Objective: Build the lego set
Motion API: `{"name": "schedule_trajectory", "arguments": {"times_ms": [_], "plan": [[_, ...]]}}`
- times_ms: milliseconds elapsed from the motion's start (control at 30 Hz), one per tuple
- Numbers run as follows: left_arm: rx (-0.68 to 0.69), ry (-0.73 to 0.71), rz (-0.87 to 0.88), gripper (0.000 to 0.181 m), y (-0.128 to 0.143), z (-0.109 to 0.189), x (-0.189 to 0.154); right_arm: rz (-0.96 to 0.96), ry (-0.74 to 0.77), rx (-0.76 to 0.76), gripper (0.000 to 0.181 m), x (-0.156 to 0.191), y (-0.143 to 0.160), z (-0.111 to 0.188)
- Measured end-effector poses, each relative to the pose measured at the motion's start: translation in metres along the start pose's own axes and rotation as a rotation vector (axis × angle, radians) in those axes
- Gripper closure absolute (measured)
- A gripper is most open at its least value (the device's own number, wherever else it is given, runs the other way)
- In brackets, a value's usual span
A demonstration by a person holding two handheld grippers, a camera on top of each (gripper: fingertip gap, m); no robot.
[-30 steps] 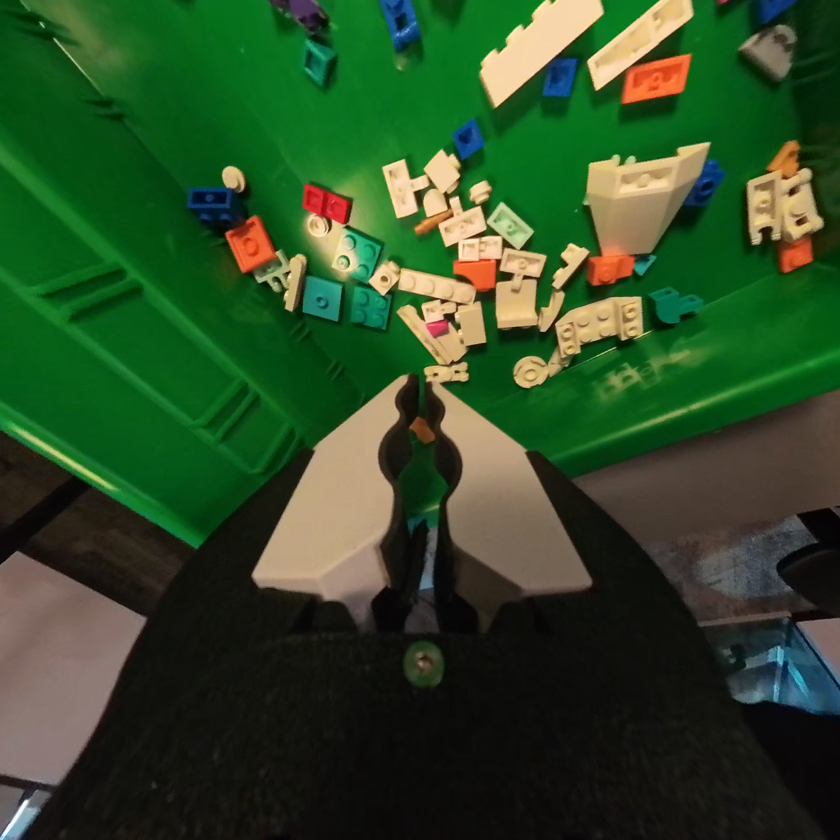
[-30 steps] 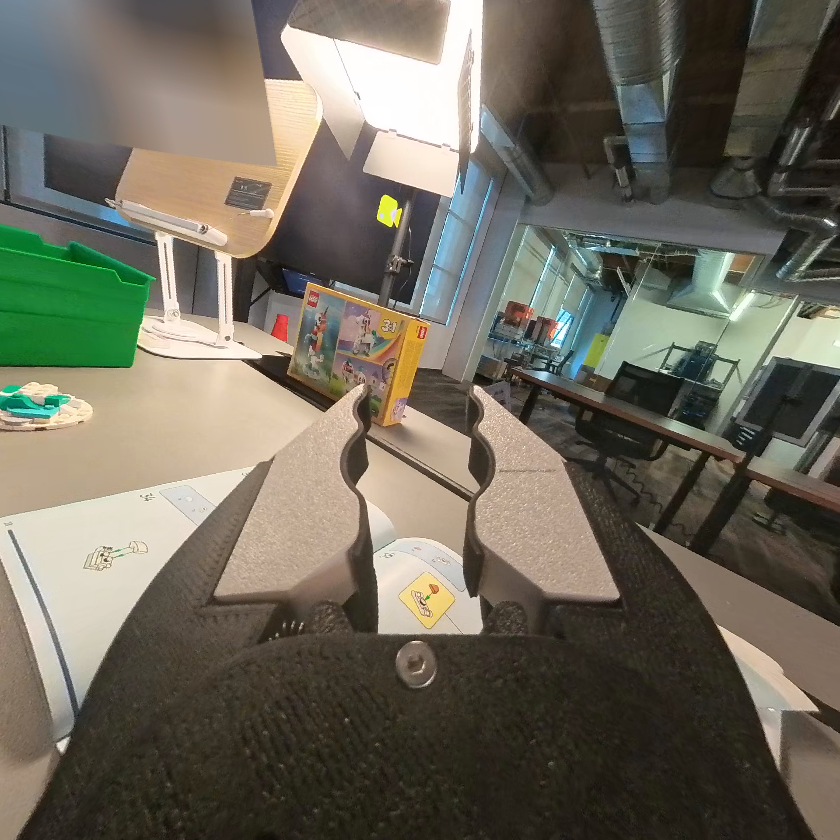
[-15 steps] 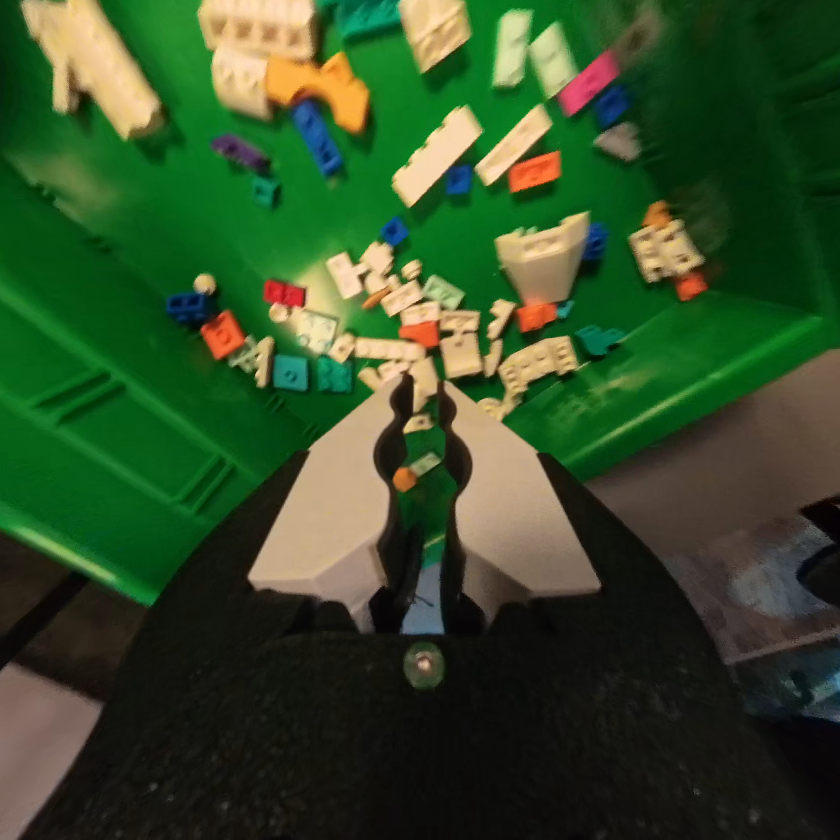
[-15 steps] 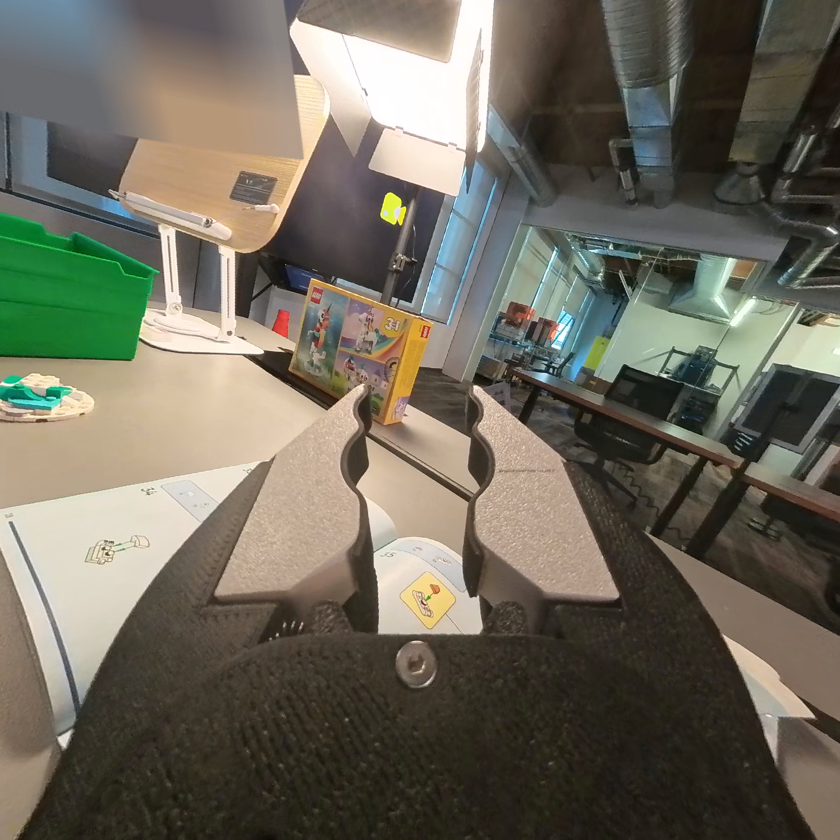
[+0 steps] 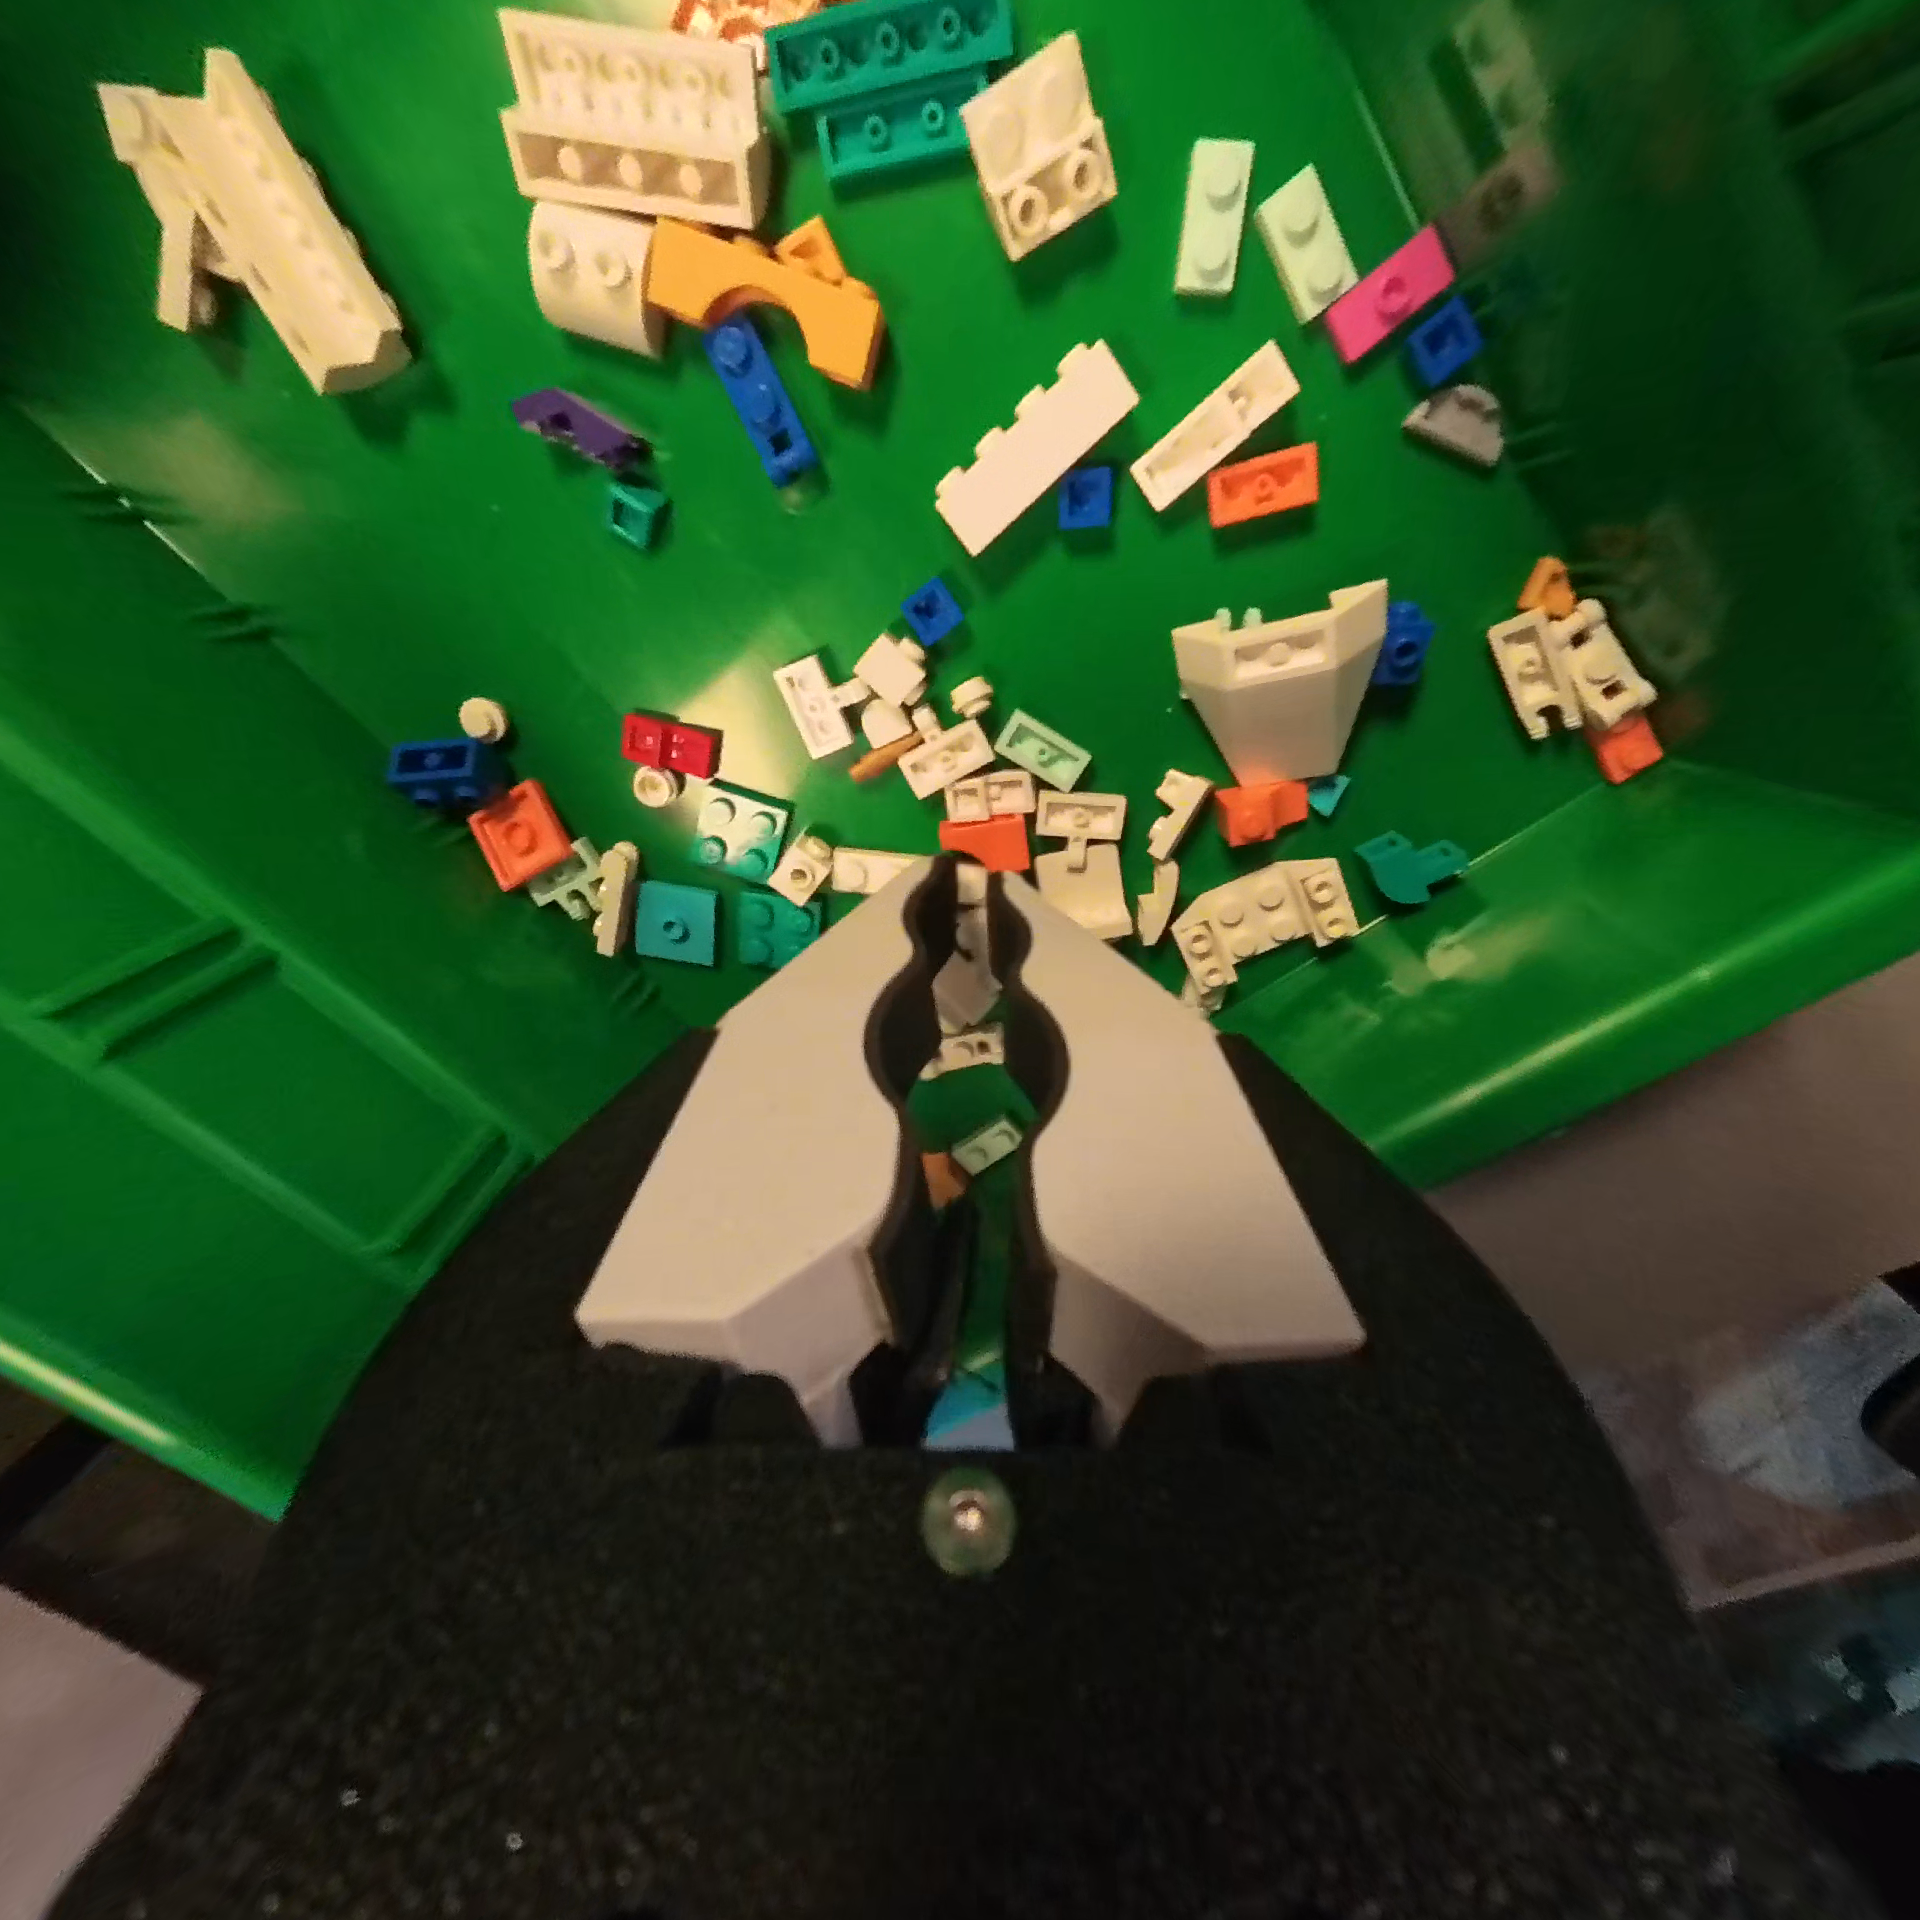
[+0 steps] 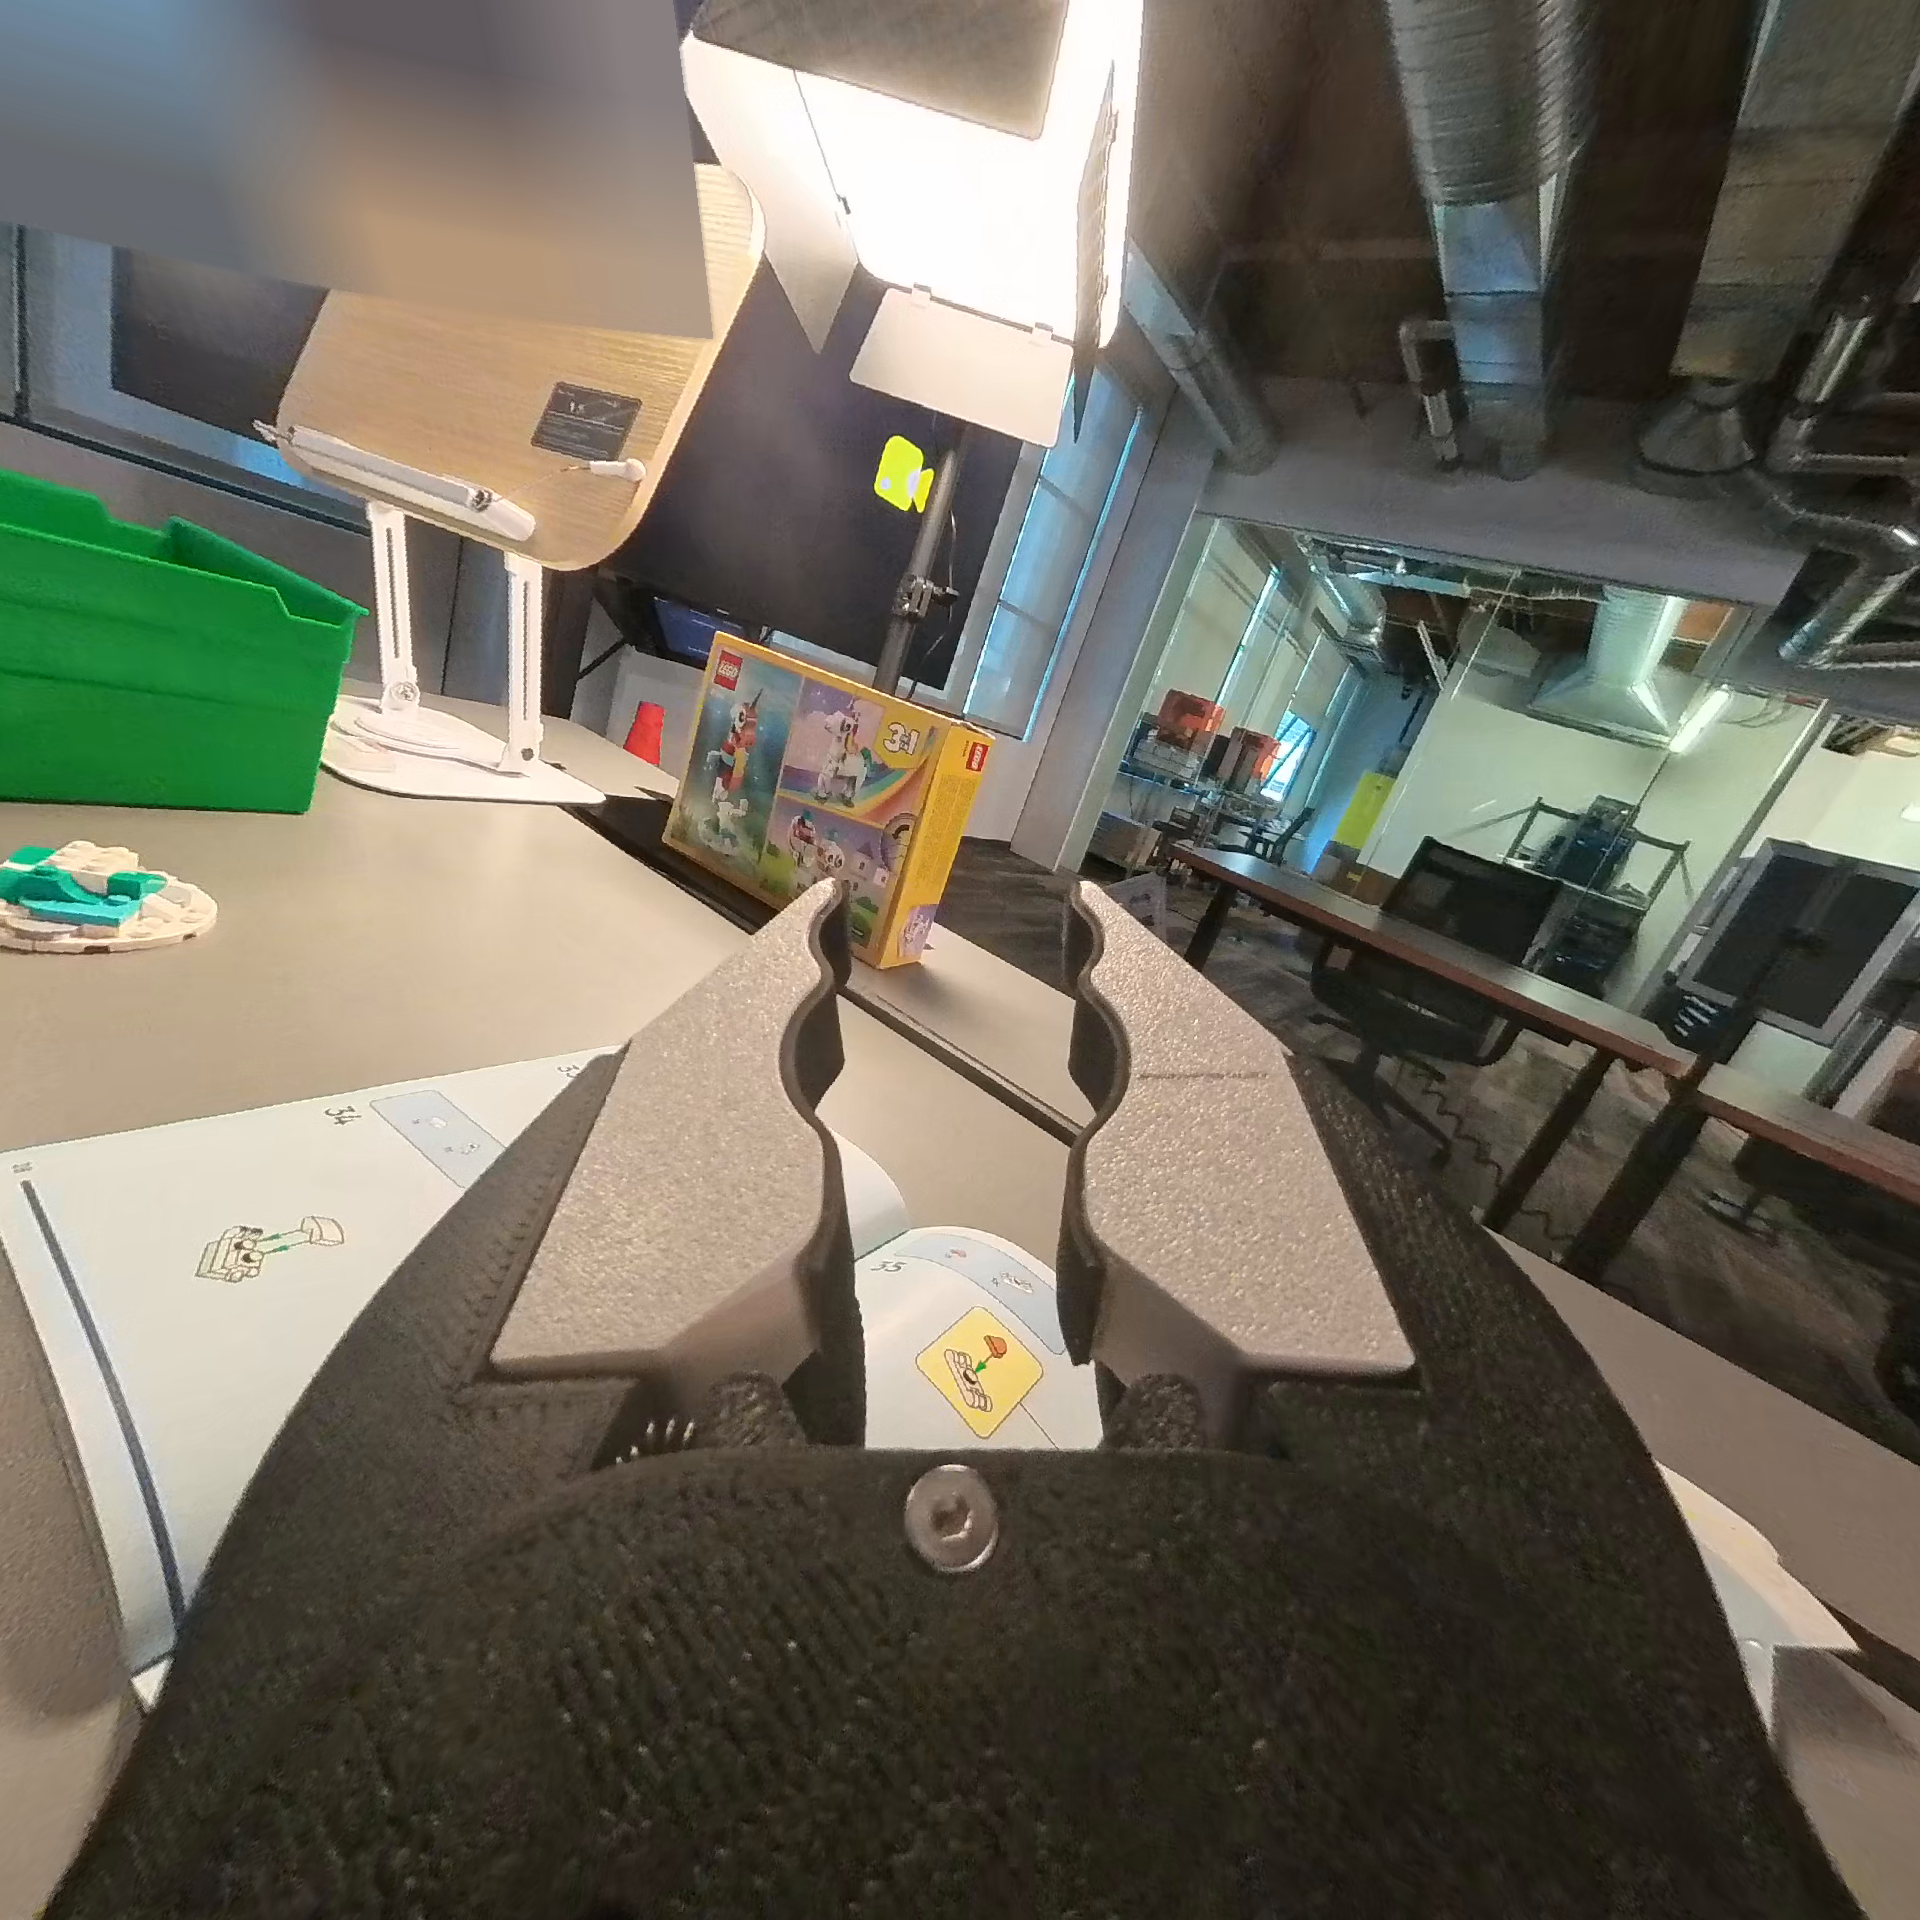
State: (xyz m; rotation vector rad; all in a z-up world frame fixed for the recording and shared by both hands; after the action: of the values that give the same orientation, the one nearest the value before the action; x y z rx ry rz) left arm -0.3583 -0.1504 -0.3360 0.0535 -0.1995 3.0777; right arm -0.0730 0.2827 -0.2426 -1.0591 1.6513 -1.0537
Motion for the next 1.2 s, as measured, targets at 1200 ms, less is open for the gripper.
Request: {"name": "schedule_trajectory", "arguments": {"times_ms": [1200], "plan": [[0.324, -0.285, 0.13, 0.179, 0.008, 0.007, 0.07, 0.226, -0.027, 0.072, 0.145, 0.019, 0.012, -0.005]]}}
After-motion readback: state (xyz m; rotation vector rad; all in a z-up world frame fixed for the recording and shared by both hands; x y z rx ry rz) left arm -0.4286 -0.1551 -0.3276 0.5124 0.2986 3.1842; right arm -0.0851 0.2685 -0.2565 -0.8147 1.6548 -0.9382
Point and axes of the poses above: each gripper's, where its closed fingertips meet, z back along the fingers, y out of its underside, x = y × z across the jaws, the point moved 2 cm from there along z, back along the fingers, and after that the axes turned 6 degrees about -z, right-handed, at the moved point
